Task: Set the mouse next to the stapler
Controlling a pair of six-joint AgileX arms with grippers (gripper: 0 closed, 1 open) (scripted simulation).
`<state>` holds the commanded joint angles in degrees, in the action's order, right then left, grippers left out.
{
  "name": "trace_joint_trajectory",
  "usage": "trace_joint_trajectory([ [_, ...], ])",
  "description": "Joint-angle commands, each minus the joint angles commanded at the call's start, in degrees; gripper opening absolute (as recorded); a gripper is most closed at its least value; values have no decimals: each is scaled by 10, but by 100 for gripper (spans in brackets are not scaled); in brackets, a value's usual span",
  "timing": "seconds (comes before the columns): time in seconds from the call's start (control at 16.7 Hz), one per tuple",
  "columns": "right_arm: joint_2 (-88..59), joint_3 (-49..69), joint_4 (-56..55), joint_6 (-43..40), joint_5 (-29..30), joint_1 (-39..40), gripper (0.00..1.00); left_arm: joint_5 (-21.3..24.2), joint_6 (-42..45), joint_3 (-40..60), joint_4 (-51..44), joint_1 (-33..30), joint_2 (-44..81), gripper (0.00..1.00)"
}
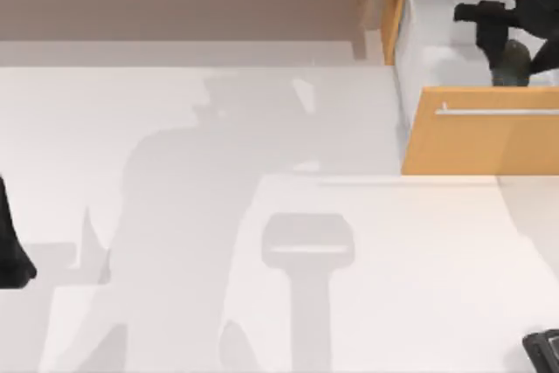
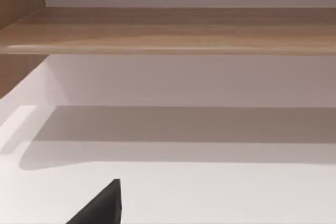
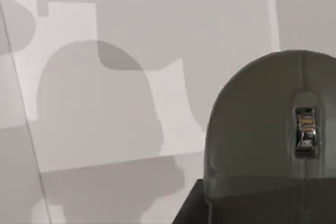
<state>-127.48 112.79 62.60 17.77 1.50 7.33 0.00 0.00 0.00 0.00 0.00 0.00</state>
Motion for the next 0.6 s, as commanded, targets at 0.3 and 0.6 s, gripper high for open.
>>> trace_joint_trajectory([
  [0.3, 144, -84, -51, -69, -10, -25, 0, 0, 0, 0, 0, 0, 0, 100],
  [0.6, 293, -224, -86, -141, -19, -58, 0, 0, 0, 0, 0, 0, 0, 100],
])
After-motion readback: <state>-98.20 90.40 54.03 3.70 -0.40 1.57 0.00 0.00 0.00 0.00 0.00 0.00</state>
